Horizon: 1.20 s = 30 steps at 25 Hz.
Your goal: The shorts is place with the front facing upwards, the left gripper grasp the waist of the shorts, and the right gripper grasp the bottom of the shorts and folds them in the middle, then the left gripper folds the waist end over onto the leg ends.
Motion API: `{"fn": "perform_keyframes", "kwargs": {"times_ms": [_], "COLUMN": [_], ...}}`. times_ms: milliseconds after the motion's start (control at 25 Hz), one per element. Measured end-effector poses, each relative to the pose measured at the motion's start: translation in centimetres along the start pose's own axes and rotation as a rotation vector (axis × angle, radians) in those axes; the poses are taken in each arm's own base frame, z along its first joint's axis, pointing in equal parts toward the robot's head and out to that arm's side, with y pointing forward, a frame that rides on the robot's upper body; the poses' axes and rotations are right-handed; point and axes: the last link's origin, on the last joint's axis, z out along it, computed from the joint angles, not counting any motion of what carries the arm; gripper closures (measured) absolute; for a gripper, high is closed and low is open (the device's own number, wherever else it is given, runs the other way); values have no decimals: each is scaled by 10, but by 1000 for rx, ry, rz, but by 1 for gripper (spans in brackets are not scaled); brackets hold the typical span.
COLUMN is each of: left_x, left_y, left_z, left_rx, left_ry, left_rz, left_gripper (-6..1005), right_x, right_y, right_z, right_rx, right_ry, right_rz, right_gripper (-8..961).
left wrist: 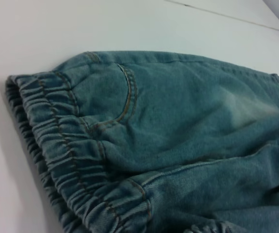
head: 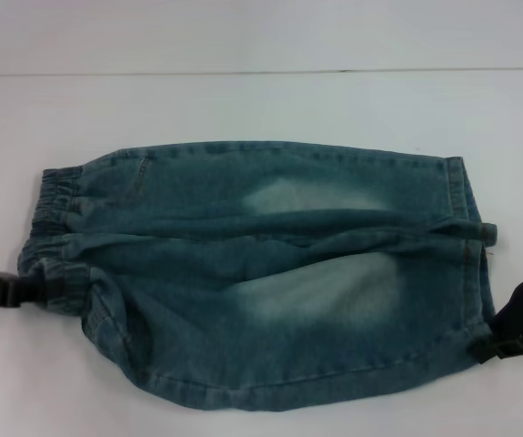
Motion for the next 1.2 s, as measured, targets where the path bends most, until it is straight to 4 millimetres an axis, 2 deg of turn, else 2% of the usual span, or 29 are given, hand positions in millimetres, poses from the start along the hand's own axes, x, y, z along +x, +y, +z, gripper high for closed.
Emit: {"fn": "perform_keyframes", "kwargs": {"times_ms": [240,480,720,880,1200], "left_x": [18,41,58,66,61], "left_y": [-2,-8,-15,-21,-28], "left_z": [-7,-6,1,2,4], "left_rx": [29,77,83,90,101], "left_ry": [45,150,303,409,531], "left_rz": [-125,-254,-323,-359,-408], "left_gripper": [956,951,947,944,938], "right_x": [1,-2,-14,-21,-23], "right_y": [-2,-14,-30,-41,-59], "right_z": [-18,-26,-19,-10,5], "right_rx": [-25,6,68,153,317], "right_ry": [-203,-523,-781,-842,-937], "right_rz": [19,80,177,216,257], "right_gripper": [942,943,942,942,941]}}
